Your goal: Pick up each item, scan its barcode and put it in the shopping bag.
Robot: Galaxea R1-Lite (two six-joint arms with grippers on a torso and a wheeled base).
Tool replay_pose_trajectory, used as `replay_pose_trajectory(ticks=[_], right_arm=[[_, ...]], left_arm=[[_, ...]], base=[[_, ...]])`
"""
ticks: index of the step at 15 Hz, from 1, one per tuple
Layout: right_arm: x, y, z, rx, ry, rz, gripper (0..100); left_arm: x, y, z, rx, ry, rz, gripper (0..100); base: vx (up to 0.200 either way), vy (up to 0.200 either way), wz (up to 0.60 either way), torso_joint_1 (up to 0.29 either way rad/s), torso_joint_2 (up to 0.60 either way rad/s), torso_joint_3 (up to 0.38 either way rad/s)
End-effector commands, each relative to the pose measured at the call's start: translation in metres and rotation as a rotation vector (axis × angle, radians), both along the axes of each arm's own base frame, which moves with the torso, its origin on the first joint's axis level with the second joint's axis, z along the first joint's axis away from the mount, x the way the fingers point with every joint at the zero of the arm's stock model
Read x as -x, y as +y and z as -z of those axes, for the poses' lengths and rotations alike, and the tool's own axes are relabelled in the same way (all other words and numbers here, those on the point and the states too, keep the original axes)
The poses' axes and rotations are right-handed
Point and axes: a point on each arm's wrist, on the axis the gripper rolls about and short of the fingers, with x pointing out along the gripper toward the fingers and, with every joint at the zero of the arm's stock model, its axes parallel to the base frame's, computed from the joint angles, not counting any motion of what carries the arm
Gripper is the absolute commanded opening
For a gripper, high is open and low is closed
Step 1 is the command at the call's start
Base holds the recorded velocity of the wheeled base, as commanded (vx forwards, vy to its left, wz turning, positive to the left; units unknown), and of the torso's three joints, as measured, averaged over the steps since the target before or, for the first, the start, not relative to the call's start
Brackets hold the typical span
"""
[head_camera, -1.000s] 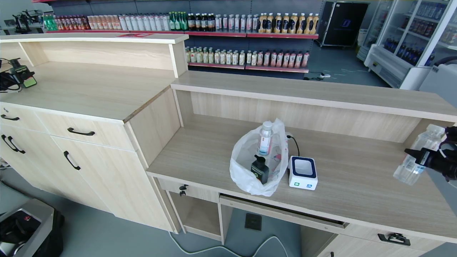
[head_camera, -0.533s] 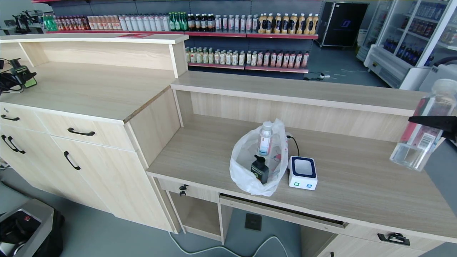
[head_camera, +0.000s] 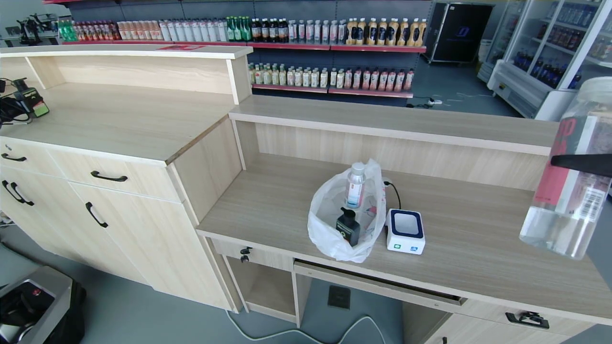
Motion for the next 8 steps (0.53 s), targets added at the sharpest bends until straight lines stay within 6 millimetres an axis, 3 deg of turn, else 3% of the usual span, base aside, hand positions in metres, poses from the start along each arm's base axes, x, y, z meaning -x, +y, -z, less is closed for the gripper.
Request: replay_pose_trajectory(ticks=[1,4,8], right_arm=[[0.019,0.009,-0.004,0.031,-0.059,-0.028,0],[0.033,0.025,0.004,0.085,-0.058,0.007,0],[0.056,0.042,0.000,0.129,-0.061,0.019,0]], left_arm=[[0.000,0.000,0.000,0.000,0.000,0.000,100],[0.000,0.000,0.000,0.000,0.000,0.000,100],[0.000,0.000,0.000,0.000,0.000,0.000,100]], base=[[0.000,0.000,0.00,0.000,0.00,0.000],[0.000,0.000,0.00,0.000,0.00,0.000],[0.000,0.000,0.00,0.000,0.00,0.000]])
